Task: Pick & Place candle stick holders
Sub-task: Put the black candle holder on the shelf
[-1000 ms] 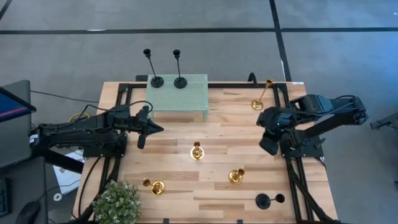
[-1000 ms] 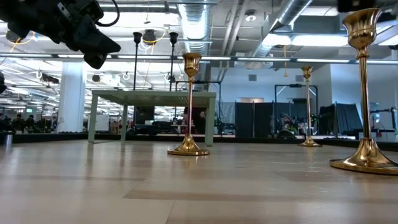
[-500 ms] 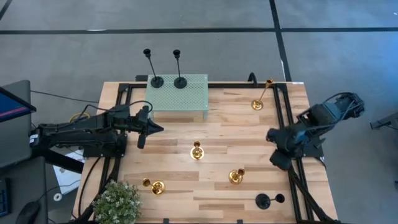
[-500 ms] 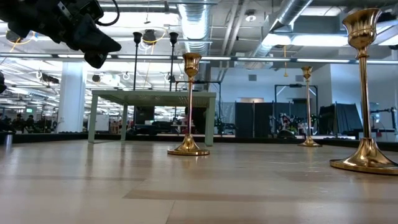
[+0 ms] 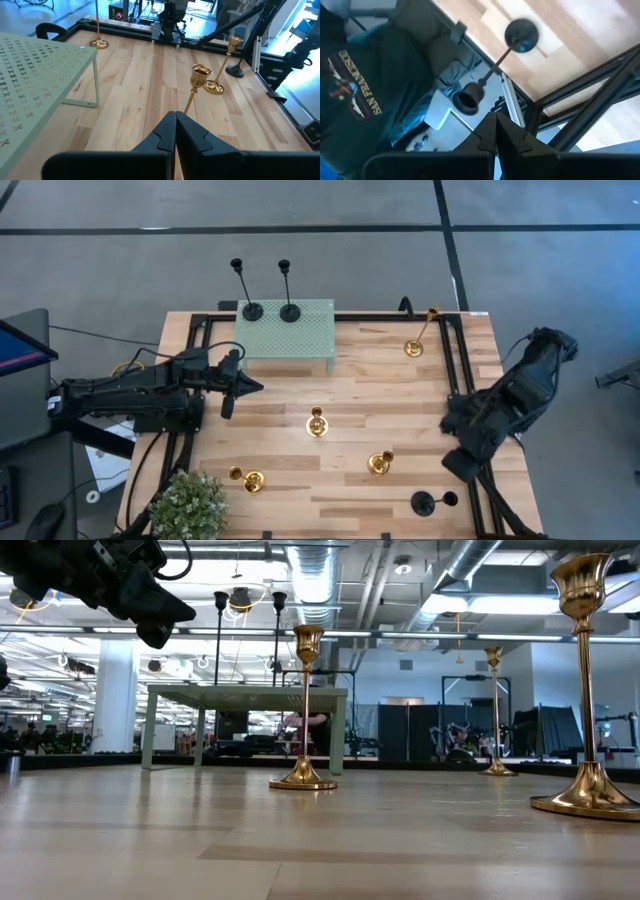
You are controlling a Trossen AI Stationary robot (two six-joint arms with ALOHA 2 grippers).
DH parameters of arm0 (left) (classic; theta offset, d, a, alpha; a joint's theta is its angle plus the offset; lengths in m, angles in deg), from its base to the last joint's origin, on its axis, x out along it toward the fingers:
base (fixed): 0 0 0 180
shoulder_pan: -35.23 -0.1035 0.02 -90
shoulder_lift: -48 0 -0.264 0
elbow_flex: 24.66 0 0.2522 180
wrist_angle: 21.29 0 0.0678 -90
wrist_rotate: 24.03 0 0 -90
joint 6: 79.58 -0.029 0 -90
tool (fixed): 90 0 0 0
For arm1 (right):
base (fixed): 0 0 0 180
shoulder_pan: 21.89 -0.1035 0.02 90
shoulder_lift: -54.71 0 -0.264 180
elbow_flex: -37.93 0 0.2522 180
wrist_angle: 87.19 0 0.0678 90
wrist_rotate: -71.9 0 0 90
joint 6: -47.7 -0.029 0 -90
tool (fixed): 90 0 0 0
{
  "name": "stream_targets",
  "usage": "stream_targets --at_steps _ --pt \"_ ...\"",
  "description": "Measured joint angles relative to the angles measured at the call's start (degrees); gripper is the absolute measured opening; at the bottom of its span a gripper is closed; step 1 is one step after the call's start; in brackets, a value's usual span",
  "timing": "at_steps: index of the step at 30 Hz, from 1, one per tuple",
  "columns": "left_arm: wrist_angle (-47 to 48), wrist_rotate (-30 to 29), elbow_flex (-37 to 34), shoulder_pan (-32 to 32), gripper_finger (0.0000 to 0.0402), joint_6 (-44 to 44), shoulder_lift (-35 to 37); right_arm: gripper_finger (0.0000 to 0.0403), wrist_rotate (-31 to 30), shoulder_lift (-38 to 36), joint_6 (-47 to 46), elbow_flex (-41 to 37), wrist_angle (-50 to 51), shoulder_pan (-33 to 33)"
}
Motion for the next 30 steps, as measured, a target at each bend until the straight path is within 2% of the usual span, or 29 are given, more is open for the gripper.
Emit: stream_targets --at_steps 7,20,30 --pt "-0.13 0.01 0.0 -0.02 0.0008 0.0 0.0 0.0 -0.2 3.74 -2.04 0.0 -2.87 -2.69" --pt "-2.1 0.02 -2.75 -0.01 0.0008 0.02 -0.01 0.0002 -0.44 4.33 -3.33 0.0 -3.8 0.22" --pt "-4.34 0.02 -2.75 -0.02 0.0008 0.02 0.0 0.0067 -0.42 5.69 -3.54 0.0 -2.12 0.31"
